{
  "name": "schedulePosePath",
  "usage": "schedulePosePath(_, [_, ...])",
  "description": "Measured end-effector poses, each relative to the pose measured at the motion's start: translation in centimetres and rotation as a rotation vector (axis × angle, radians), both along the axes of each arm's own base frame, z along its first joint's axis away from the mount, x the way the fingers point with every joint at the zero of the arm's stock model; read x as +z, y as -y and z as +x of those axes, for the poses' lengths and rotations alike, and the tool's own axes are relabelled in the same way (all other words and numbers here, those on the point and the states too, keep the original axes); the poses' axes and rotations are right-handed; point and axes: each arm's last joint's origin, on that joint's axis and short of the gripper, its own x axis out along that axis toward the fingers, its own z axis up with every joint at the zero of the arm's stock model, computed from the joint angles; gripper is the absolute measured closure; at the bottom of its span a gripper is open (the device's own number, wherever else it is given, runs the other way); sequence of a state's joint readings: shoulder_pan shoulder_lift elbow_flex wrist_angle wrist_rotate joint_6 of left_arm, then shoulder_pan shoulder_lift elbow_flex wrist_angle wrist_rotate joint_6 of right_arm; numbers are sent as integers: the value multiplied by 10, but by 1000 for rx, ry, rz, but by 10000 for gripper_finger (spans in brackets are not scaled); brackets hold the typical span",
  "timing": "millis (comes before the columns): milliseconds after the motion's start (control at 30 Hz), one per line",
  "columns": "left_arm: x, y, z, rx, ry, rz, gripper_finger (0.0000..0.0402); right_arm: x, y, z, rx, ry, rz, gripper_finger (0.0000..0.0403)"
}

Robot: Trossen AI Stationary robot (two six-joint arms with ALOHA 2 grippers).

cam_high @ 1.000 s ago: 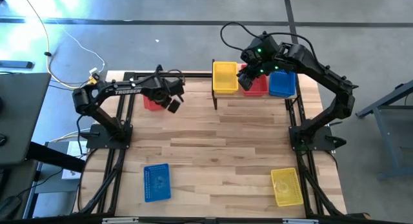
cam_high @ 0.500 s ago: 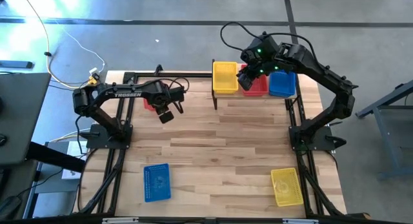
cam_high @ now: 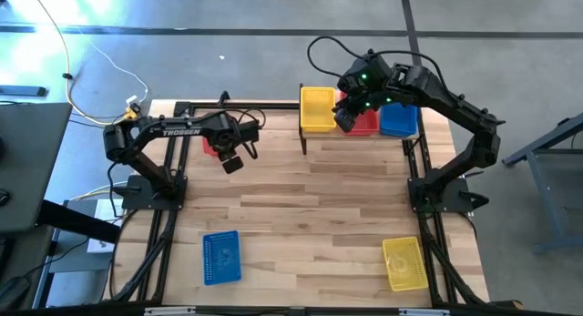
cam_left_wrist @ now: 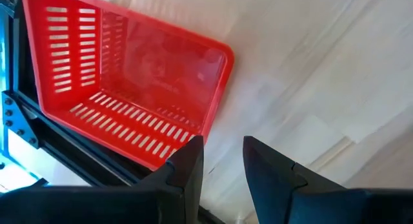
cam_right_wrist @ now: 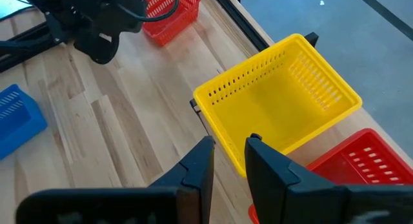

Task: Stack baskets on shelf by color
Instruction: Stack the red basket on the stacked red baskets on the shelf

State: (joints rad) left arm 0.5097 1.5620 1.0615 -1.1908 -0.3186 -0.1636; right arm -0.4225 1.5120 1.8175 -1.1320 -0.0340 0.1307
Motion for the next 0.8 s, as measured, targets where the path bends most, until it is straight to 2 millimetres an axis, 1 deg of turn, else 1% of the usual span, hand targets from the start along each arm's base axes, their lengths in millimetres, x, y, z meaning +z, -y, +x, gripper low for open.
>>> schedulePosePath(200, [0, 1, 1, 33, 9, 2, 303, 0, 0, 0, 0, 0, 0, 328])
schedulePosePath(367, [-9, -3, 3, 24, -52, 38, 303, 0, 0, 0, -2, 1, 2, 328])
schedulePosePath(467, [-18, -5, 6, 27, -76, 2, 303, 0, 0, 0, -2, 1, 2, 328])
schedulePosePath(800, [-45, -10, 13, 6, -180, -38, 303, 0, 0, 0, -2, 1, 2, 328])
